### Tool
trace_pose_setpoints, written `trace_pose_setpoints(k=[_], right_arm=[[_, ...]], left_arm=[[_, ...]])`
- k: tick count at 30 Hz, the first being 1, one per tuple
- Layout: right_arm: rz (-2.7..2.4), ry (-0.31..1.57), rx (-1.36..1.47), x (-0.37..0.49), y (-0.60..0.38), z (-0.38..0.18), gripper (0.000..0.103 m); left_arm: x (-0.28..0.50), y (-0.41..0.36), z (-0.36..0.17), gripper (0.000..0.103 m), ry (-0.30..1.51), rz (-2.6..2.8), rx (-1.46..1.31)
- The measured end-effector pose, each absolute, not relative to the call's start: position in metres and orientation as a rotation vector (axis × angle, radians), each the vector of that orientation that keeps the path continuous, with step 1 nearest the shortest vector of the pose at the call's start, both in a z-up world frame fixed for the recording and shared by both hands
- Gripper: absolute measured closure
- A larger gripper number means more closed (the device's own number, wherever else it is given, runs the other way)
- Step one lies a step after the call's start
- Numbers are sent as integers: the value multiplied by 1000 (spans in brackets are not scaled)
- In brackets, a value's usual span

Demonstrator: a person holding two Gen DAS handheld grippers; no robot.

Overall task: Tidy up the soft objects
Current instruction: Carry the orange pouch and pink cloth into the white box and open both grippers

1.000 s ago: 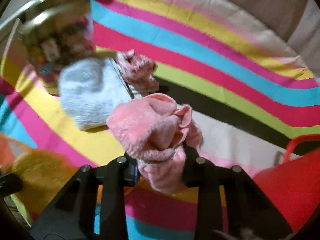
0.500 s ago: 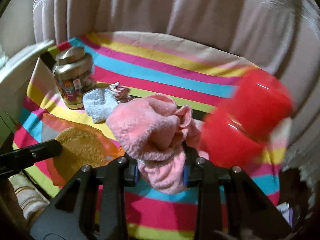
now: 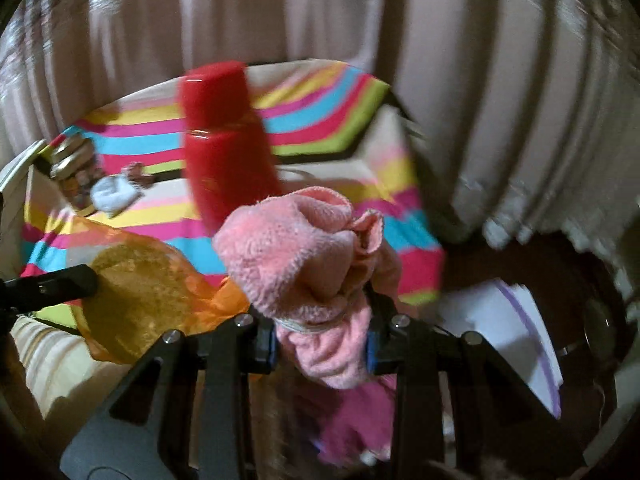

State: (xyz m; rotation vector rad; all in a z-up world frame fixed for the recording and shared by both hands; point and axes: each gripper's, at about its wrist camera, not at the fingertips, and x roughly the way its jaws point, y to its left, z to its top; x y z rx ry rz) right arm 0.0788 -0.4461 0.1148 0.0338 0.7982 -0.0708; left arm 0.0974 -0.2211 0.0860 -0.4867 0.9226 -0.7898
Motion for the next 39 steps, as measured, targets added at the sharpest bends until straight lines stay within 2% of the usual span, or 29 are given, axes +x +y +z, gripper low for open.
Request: trace_pose_setpoints(k=[5, 6, 8, 9, 10, 11, 13, 14, 20, 26, 34, 39], right_arm=[[-172, 818, 78, 53, -492, 113, 68], [-196, 820, 93, 48, -502, 112, 68], [-236, 817, 111, 42, -514, 114, 65], [-260, 814, 119, 39, -521, 116, 61], [-282, 815, 126, 37, -527, 117, 51], [-303, 813, 134, 35, -532, 118, 45], [-324, 807, 142, 30, -540, 119, 22], [-326, 805, 145, 29, -542, 121, 20], [-205, 831, 145, 32, -520, 117, 20], [-7, 865, 81, 55, -454, 114, 20], [234, 863, -38, 98, -358, 125, 20], [339, 851, -110, 128, -305, 136, 20]], left_arm=[[87, -274, 85, 86, 983, -886, -451], [86, -281, 84, 83, 990, -905, -446], [84, -297, 82, 66, 1017, -935, -424], [85, -303, 81, 45, 1031, -939, -415], [85, -307, 80, 36, 1036, -937, -413], [86, -308, 80, 36, 1033, -933, -411], [86, -305, 82, 36, 1024, -917, -397], [86, -302, 83, 36, 1018, -902, -393], [97, -262, 93, 36, 955, -773, -375], [124, -174, 88, 36, 906, -502, -401], [171, -27, 60, 36, 833, -90, -619], [195, 30, 42, 36, 806, 50, -729]])
